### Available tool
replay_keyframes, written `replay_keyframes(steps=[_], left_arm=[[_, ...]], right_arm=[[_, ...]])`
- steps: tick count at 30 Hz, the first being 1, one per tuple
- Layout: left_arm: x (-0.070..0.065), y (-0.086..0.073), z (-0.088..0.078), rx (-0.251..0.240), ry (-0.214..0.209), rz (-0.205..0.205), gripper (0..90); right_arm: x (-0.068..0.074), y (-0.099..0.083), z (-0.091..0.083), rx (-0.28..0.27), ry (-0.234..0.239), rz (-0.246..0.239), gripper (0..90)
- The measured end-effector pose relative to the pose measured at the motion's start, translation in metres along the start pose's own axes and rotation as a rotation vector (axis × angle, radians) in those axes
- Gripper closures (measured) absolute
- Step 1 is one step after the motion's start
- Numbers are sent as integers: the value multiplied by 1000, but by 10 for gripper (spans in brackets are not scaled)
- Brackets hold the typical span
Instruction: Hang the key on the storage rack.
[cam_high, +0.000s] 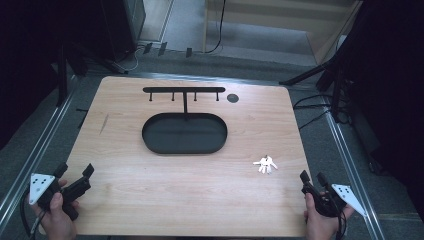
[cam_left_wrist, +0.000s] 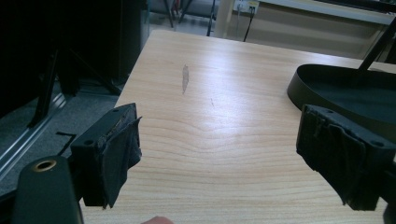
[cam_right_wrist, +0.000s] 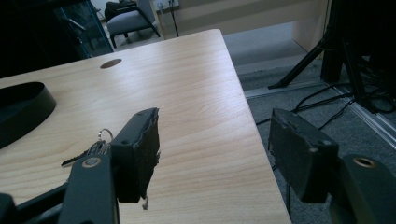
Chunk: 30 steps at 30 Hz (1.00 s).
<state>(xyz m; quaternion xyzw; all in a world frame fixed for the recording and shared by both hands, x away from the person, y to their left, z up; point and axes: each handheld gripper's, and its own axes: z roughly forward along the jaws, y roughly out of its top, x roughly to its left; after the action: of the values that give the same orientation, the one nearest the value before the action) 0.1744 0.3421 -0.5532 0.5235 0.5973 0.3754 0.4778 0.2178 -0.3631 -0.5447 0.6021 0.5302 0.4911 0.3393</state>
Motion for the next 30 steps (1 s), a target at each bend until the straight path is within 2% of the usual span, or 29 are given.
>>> replay_keyframes(steps=[1,2,3,4,6,7,8,9,13,14,16,18,20,27,30], left_arm=[[0,0,0,2,0,0,139],[0,0,0,5,-2,-1,140],[0,0,0,5,-2,-1,140],[1,0,0,4,-2,0,139],[0,0,0,5,-3,0,140],[0,0,0,5,-3,0,140],[0,0,0,4,-2,1,140],[0,0,0,3,-2,1,140],[-1,0,0,1,-2,4,140],[-1,0,0,3,-5,5,140],[-1,0,0,5,-6,10,140],[-1,0,0,7,-7,7,141],[-1,0,0,7,-7,7,141],[-1,0,0,7,-9,7,141],[-1,0,1,12,-9,11,142]], right_arm=[[0,0,0,0,0,0,339],[3,0,2,9,-41,-40,347],[3,0,2,9,-41,-40,347],[10,-1,5,55,-81,-111,351],[17,-2,8,104,-81,-167,353],[17,-2,8,104,-81,-167,353],[24,-1,10,140,-67,-219,348],[27,0,10,155,-56,-240,345],[38,12,18,225,-22,-280,330],[41,16,20,249,-22,-288,324],[48,25,24,261,-41,-322,322],[54,33,30,296,-48,-335,308],[58,41,36,337,-34,-337,297],[69,60,52,400,-22,-333,291],[76,71,65,472,-27,-325,270]])
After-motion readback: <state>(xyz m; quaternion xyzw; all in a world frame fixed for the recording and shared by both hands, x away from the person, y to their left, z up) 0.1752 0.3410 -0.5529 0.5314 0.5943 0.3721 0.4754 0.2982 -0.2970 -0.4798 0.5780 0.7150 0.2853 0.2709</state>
